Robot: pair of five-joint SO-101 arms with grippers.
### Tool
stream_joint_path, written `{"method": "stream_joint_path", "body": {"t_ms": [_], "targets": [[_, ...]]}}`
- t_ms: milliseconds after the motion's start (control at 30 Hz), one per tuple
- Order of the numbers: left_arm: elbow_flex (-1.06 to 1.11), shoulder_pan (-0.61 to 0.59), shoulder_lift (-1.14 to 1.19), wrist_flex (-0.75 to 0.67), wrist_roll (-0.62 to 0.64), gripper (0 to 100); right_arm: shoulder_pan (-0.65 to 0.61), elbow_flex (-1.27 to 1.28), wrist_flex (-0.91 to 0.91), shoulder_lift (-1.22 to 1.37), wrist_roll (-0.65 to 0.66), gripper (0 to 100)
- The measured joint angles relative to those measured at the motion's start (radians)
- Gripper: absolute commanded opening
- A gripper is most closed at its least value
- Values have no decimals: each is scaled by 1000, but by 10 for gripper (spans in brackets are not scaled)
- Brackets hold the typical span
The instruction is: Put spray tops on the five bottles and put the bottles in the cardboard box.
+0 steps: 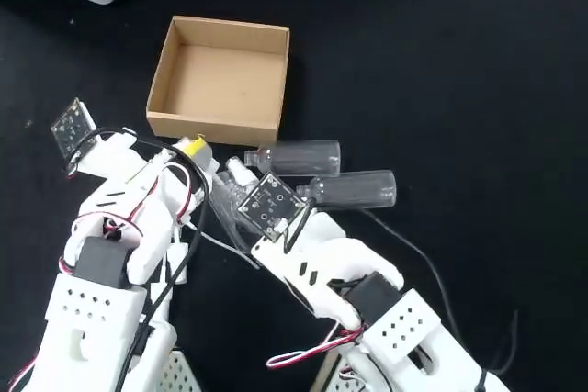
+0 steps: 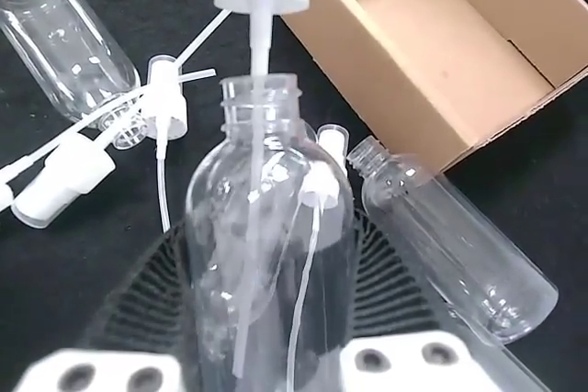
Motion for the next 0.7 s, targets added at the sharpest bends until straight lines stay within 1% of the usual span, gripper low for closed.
{"method": "stream_joint_path", "body": {"t_ms": [67, 167, 233, 367, 433, 567, 633, 700], "targets": [[0, 12, 0, 3, 0, 28, 0, 0, 0, 0, 0, 49], [2, 74, -2, 40, -2, 29, -2, 0, 0, 0, 0, 49], [2, 81, -25, 60, -2, 30, -2, 0, -14, 0, -2, 49], [20, 87, -110, 54, -2, 34, -3, 0, -40, 0, 0, 49], [69, 92, -167, 29, -2, 87, -3, 0, -40, 0, 0, 49], [141, 94, -284, 2, -25, 278, -3, 0, -41, 0, 0, 49], [166, 92, -334, 2, -48, 306, -2, 0, -41, 0, -2, 49], [184, 95, -374, 2, -55, 293, -2, 0, -41, 0, -2, 49]]}}
